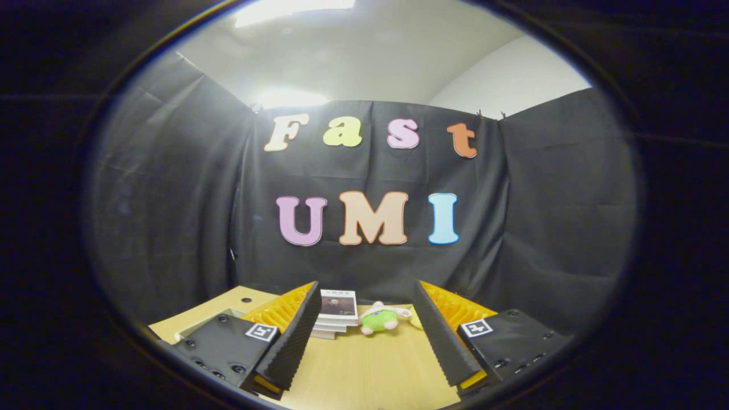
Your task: Open the storage box then place both shoes into the box .Put the left shoe in first, then the right shoe, with the right side of both shoes facing outward in a uniform manner.
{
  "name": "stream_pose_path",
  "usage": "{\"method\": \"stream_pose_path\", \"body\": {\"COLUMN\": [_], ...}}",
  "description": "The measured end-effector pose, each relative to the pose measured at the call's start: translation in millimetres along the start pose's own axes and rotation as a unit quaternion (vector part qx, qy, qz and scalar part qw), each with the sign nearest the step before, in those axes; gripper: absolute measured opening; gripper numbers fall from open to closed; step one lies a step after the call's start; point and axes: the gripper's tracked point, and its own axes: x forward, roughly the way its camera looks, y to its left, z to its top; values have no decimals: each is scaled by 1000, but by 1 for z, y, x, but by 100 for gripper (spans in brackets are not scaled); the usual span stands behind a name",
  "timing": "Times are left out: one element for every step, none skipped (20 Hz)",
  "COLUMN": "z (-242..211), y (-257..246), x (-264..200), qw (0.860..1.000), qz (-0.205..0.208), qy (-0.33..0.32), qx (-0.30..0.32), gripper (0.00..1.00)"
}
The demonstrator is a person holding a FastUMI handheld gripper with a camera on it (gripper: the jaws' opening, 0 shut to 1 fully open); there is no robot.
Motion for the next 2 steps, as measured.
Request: {"method": "stream_pose_path", "body": {"z": [2,4], "y": [0,-2], "x": [1,1], "qw": [1000,1000], "qz": [0,-3], "qy": [-3,-7], "qx": [0,-2], "gripper": [100,100]}}
